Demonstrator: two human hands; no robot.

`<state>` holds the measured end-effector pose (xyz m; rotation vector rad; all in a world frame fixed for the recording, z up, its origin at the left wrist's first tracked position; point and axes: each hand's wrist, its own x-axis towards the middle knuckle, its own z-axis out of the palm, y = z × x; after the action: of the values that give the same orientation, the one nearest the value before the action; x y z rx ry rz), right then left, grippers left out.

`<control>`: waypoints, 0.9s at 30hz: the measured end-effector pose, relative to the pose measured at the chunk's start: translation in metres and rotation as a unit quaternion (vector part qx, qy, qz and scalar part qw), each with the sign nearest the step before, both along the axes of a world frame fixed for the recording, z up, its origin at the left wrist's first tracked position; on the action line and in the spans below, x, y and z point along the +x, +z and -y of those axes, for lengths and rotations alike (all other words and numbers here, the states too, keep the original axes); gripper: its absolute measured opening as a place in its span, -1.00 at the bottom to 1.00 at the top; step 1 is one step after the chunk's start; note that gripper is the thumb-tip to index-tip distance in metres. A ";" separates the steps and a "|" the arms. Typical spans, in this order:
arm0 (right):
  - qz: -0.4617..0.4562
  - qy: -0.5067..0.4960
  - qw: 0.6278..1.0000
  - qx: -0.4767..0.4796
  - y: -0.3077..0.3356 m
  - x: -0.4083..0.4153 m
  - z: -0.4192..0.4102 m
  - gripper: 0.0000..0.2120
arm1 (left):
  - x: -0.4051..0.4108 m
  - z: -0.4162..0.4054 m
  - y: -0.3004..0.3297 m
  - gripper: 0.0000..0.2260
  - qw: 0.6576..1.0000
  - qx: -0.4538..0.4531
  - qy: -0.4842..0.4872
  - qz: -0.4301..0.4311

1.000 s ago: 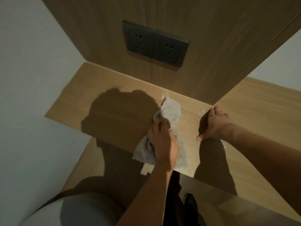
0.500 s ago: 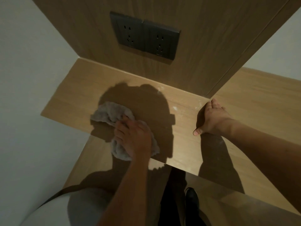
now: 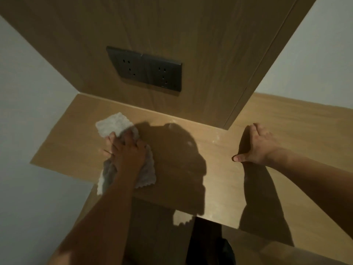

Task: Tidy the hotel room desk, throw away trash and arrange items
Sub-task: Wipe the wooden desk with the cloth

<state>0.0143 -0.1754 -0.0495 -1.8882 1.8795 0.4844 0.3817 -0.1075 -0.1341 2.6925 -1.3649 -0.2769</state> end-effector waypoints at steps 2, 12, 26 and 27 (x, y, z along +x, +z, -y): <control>-0.005 -0.003 1.000 0.022 -0.004 -0.008 0.003 0.26 | 0.009 0.018 0.002 -0.54 0.999 -0.013 -0.027 0.021; -0.015 0.006 0.998 0.068 -0.009 -0.008 0.015 0.23 | -0.050 0.070 0.003 -0.43 0.989 -0.071 -0.126 -0.035; -0.038 0.016 0.995 0.094 0.002 0.001 0.019 0.21 | -0.091 0.037 0.013 -0.45 0.943 -0.121 -0.282 -0.131; -0.039 0.018 0.995 0.094 0.002 0.001 0.019 0.21 | -0.074 0.038 0.011 -0.45 0.952 -0.125 -0.252 -0.118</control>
<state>0.0152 -0.1947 -0.0476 -1.8053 1.7823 0.7291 0.3075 -0.1450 -0.1231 2.0026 -1.8415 -0.4184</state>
